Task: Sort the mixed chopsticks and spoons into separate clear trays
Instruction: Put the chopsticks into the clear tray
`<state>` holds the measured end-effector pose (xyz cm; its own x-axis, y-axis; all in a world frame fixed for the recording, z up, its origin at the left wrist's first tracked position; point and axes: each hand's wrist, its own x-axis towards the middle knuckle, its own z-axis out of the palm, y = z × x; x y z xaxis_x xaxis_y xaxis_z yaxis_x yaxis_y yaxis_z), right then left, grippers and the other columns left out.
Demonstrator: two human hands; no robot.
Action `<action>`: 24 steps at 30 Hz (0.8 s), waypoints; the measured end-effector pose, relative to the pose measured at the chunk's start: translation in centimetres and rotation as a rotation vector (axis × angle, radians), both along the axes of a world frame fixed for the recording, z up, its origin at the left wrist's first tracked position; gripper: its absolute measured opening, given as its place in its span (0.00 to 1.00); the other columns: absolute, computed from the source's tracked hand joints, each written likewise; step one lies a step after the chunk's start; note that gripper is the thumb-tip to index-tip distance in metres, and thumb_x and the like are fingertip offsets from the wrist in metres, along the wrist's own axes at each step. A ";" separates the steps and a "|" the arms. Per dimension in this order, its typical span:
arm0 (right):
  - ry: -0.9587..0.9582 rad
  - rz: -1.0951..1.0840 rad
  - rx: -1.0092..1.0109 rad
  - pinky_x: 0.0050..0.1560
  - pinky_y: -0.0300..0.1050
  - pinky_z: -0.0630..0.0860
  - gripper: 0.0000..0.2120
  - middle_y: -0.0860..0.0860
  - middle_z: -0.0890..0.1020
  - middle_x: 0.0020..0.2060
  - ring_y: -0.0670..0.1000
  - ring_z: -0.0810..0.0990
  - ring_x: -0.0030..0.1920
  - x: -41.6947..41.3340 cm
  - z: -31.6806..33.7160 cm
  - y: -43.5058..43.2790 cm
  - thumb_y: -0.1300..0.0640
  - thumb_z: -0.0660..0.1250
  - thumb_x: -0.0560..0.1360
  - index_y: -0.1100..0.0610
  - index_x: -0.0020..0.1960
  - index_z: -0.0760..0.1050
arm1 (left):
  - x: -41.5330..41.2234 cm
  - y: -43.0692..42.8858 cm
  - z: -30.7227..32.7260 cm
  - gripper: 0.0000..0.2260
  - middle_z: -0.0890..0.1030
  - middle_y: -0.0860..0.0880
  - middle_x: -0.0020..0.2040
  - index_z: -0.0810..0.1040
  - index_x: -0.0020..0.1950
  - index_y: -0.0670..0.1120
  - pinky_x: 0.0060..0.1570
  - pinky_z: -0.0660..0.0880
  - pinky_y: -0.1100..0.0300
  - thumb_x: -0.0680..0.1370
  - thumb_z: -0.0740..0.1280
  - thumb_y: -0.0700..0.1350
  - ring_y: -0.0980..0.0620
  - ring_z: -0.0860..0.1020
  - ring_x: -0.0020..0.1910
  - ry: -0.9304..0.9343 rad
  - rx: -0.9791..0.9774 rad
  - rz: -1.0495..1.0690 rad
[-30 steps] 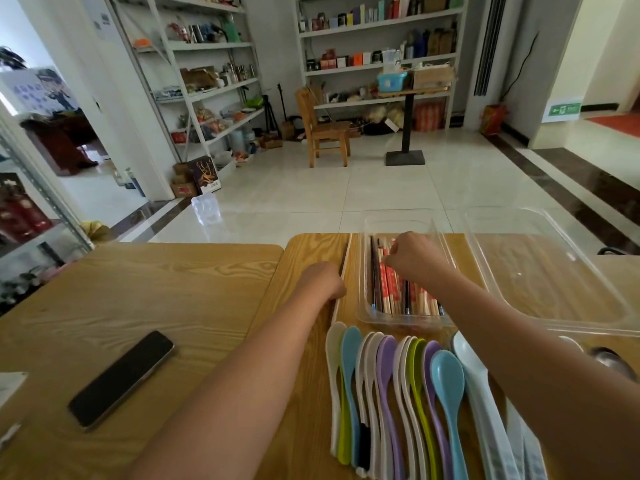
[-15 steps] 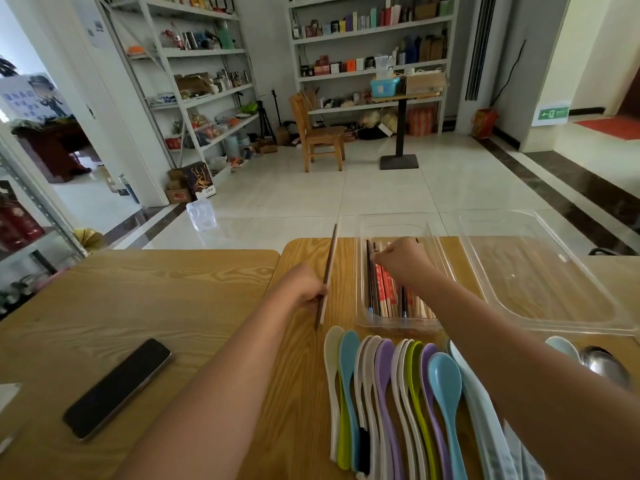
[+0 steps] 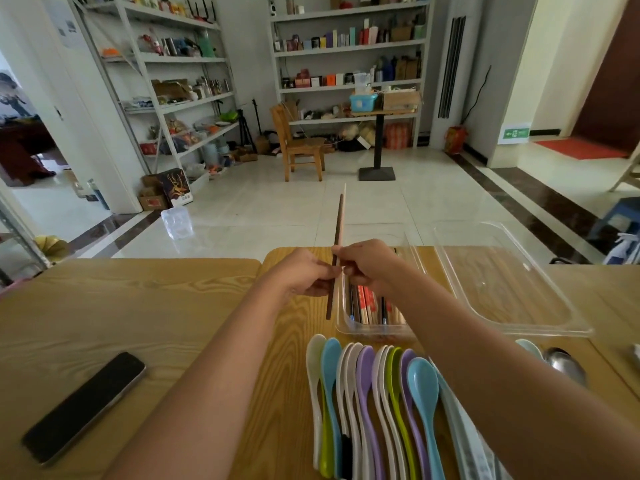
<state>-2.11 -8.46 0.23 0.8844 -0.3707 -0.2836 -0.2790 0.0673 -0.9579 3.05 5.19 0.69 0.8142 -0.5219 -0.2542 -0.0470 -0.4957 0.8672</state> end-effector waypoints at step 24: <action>0.352 -0.078 -0.680 0.23 0.35 0.71 0.12 0.52 0.80 0.36 0.44 0.77 0.28 0.5 -6.6 -3.5 0.55 0.72 0.75 0.59 0.44 0.71 | -2.2 2.6 -2.1 0.13 0.84 0.47 0.48 0.80 0.52 0.44 0.43 0.79 0.61 0.81 0.63 0.53 0.54 0.80 0.41 -0.047 -0.153 0.094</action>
